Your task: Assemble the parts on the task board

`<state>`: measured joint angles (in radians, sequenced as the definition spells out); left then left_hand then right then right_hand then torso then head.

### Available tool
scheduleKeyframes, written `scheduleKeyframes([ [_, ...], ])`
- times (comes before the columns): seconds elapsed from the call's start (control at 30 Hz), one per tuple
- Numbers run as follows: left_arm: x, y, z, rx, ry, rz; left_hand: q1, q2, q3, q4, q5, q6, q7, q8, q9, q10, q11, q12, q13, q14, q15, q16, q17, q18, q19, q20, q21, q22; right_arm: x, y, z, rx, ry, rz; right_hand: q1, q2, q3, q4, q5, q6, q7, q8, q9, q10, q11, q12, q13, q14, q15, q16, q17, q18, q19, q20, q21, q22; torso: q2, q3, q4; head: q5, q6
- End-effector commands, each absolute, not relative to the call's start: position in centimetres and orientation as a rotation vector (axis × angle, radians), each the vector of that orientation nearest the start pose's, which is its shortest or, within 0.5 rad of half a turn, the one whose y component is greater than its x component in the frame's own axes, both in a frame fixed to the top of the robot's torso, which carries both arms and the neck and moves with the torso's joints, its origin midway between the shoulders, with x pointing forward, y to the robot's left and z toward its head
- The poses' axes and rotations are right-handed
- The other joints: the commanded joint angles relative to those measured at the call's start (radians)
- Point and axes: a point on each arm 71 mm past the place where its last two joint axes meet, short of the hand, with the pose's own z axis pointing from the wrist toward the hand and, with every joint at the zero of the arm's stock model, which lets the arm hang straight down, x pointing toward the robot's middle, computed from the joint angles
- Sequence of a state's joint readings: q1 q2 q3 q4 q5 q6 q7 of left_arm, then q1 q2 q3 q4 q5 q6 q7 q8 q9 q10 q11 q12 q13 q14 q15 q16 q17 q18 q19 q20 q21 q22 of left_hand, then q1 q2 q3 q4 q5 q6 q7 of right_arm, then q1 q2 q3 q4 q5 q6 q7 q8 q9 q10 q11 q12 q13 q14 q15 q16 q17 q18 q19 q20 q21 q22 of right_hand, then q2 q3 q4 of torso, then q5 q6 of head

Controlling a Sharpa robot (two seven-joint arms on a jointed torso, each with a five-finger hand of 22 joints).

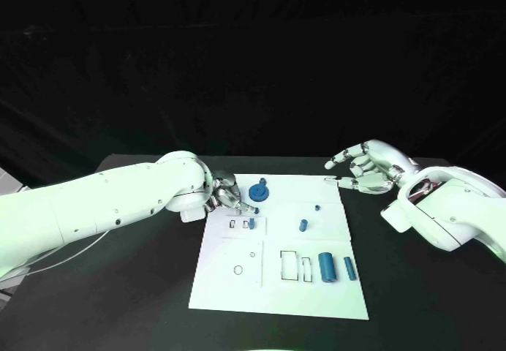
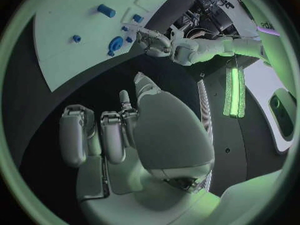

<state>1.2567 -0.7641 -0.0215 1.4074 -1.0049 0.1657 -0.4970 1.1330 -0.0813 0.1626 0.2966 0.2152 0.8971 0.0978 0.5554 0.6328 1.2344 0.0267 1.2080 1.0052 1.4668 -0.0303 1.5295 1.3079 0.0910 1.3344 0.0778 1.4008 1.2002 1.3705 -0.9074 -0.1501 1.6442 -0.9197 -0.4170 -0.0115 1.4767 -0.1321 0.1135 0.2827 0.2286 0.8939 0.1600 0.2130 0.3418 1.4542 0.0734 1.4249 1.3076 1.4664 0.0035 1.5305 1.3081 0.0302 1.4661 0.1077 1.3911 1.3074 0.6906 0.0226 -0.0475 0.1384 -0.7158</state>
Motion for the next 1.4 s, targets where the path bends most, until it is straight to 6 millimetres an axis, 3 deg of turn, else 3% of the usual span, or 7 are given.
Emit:
scheduleKeyframes([
  [0.03,50.8,20.6,-20.2,-0.197,2.334,-0.413,-0.009,0.0,-0.007,-0.001,-0.006,-0.004,-0.004,0.005,0.003,-0.002,-0.004,0.003,0.001,0.07,-0.005,0.0,0.175,-0.012,0.002,-0.006,0.003,0.001,47.8,-20.2,-13.6,0.236,1.655,0.95,0.002,-0.008,0.002,0.003,0.003,-0.002,-0.002,0.004,0.001,-0.005,0.0,-0.004,0.141,0.078,-0.004,-0.006,0.158,0.015,0.013,-0.004,-0.006,0.139,0.001,-0.0001,0.0005,-0.002,-0.002],
  [0.47,50.5,19.2,-20.5,-0.171,2.385,-0.442,-0.037,0.001,-0.029,-0.001,-0.017,-0.012,-0.006,0.017,0.035,-0.003,-0.006,0.004,0.002,0.071,-0.006,0.002,0.179,-0.013,0.005,-0.008,0.006,0.007,48.1,-20.1,-13.6,0.198,1.654,0.921,0.002,-0.008,0.005,0.003,0.011,-0.004,-0.002,0.006,0.001,-0.006,0.0,-0.005,0.14,0.077,-0.004,-0.007,0.156,0.015,0.012,-0.004,-0.008,0.138,0.001,-0.0004,0.0024,-0.003,-0.01],
  [0.57,50.4,18.9,-20.6,-0.172,2.397,-0.454,-0.066,0.013,-0.052,-0.001,-0.062,-0.018,-0.006,0.024,0.061,-0.002,-0.006,0.007,0.006,0.071,-0.006,0.002,0.18,-0.014,0.006,-0.008,0.008,0.01,48.1,-20.0,-13.6,0.188,1.656,0.915,0.002,-0.008,0.005,0.003,0.012,-0.004,-0.002,0.006,0.001,-0.006,0.0,-0.005,0.139,0.077,-0.004,-0.007,0.156,0.015,0.013,-0.004,-0.008,0.138,0.001,-0.0018,0.0015,-0.005,-0.012],
  [1.4,50.0,18.1,-21.3,-0.13,2.445,-0.455,0.024,0.029,-0.043,-0.004,-0.045,-0.02,-0.011,0.028,0.1,-0.006,-0.009,0.006,0.005,0.072,-0.009,0.004,0.185,-0.014,0.006,-0.008,0.01,0.016,48.2,-19.8,-13.9,0.166,1.68,0.898,0.0,-0.005,0.008,0.005,0.014,-0.004,-0.002,0.008,0.001,-0.01,0.0,-0.01,0.135,0.076,-0.004,-0.01,0.152,0.017,0.01,-0.005,-0.014,0.135,0.001,-0.0012,0.0022,-0.006,-0.019],
])
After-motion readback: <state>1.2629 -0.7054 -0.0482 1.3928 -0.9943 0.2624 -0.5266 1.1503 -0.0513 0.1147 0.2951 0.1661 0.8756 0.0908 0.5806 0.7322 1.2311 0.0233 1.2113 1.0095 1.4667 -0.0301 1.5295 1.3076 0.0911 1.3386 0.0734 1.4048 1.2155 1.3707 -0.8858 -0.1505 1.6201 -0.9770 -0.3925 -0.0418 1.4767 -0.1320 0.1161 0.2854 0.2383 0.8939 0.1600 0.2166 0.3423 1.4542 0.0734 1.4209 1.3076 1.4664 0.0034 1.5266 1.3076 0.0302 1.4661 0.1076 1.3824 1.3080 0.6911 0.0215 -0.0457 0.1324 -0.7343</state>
